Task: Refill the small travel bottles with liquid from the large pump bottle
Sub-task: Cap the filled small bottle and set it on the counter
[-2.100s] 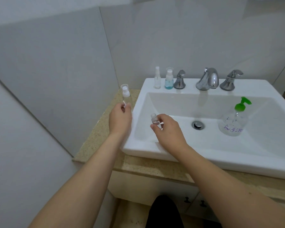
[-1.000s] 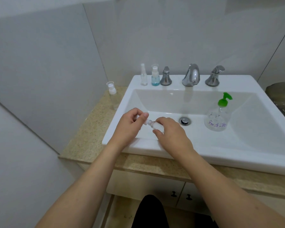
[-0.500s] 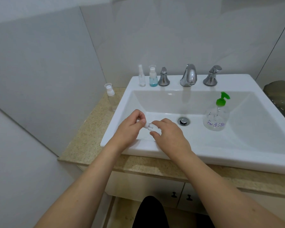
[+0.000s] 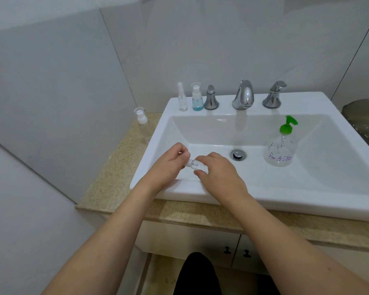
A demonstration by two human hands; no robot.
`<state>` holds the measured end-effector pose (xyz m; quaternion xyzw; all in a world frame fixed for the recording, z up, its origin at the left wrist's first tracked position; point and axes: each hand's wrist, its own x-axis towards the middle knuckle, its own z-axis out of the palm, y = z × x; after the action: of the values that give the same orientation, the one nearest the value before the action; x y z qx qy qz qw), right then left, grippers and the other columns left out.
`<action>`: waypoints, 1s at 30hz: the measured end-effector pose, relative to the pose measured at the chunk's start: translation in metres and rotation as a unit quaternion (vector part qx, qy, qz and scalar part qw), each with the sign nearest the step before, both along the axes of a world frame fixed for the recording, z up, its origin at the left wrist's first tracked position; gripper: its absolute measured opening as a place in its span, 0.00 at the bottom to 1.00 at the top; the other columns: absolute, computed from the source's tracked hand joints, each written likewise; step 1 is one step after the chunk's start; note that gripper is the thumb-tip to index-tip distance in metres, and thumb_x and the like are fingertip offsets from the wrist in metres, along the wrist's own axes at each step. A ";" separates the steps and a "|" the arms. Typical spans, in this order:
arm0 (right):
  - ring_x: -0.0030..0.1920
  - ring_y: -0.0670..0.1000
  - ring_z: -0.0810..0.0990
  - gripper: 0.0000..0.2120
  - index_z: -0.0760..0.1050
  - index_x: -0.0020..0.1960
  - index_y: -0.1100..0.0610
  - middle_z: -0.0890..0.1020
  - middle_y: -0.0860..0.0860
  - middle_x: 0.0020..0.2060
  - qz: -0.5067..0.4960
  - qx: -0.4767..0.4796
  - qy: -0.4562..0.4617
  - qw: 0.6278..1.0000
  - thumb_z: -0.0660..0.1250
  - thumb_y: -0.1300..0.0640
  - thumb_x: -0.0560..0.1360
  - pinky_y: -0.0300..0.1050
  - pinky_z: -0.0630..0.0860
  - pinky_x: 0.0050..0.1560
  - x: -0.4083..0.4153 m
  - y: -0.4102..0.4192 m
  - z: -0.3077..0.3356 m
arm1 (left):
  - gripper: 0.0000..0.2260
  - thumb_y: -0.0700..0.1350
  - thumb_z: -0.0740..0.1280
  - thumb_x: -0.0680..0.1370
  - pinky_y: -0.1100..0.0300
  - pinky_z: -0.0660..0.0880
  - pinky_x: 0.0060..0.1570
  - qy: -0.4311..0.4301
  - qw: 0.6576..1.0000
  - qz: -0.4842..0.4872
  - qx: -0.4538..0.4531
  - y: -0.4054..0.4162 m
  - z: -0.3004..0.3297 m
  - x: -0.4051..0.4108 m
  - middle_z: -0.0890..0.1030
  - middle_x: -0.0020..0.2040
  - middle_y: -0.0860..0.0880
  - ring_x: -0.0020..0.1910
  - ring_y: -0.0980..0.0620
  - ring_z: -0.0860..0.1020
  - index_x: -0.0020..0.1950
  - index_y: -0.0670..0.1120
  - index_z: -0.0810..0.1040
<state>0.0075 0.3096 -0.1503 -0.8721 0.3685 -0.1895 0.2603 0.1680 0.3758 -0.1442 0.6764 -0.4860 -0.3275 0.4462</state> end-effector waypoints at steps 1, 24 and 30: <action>0.53 0.49 0.72 0.14 0.75 0.64 0.47 0.72 0.46 0.48 -0.001 0.002 0.001 1.000 0.63 0.52 0.79 0.41 0.65 0.46 0.000 0.000 0.000 | 0.08 0.53 0.62 0.77 0.54 0.65 0.45 -0.007 1.000 -0.002 0.003 0.000 0.000 0.000 0.74 0.36 0.59 0.39 0.53 0.68 0.44 0.50 0.71; 0.53 0.49 0.72 0.13 0.75 0.64 0.47 0.73 0.47 0.51 -0.006 0.018 0.018 1.000 0.62 0.51 0.80 0.43 0.67 0.46 0.000 0.000 0.003 | 0.05 0.48 0.62 0.77 0.60 0.63 0.38 0.019 1.000 -0.003 0.007 -0.002 0.004 -0.001 0.71 0.35 0.58 0.34 0.56 0.67 0.45 0.48 0.70; 0.51 0.49 0.71 0.12 0.75 0.62 0.47 0.73 0.47 0.50 -0.006 0.019 0.014 1.000 0.62 0.51 0.79 0.44 0.68 0.45 0.001 0.001 0.003 | 0.06 0.45 0.61 0.82 0.60 0.65 0.41 0.015 1.000 -0.003 0.009 -0.003 0.002 -0.001 0.72 0.37 0.56 0.36 0.56 0.68 0.45 0.48 0.70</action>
<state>0.0081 0.3104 -0.1475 -0.8674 0.3810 -0.1717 0.2701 0.1672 0.3730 -0.1423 0.6739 -0.4780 -0.3432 0.4468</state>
